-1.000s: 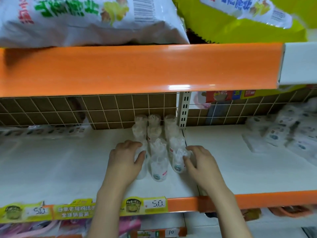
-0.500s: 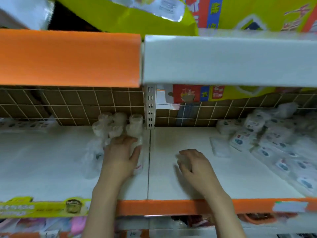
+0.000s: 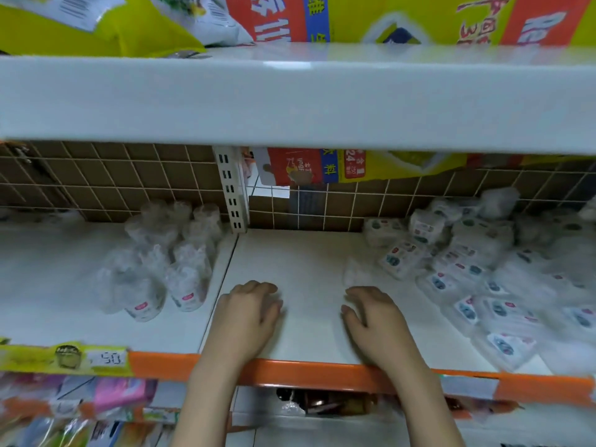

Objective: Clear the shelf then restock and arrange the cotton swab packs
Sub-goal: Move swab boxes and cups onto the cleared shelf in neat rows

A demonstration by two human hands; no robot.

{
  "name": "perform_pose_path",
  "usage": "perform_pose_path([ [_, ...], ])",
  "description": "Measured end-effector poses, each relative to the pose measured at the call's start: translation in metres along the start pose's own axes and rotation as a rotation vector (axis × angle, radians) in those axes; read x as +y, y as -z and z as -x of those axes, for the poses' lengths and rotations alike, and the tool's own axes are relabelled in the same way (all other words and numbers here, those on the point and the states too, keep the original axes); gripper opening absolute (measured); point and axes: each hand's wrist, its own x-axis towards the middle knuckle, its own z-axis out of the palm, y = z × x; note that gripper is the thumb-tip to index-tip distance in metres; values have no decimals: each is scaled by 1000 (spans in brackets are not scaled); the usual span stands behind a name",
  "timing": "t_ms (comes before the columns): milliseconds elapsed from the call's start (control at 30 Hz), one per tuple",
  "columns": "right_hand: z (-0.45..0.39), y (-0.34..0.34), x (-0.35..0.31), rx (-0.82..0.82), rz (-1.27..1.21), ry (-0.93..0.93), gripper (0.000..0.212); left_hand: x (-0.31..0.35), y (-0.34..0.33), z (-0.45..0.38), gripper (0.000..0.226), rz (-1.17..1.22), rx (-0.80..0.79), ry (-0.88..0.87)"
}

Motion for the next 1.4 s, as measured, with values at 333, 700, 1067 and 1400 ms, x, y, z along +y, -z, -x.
perform_pose_path([
  [333,-9,11,2,30,14,-4,38,1,-4,-19,64,-18,1,-24],
  [700,-6,39,50,109,38,11,40,44,-38,-24,44,9,-12,28],
  [1067,7,146,169,183,20,82,43,176,-96,-18,57,10,111,156],
  [1400,30,176,222,91,1,67,36,238,-117,-12,44,-5,107,157],
])
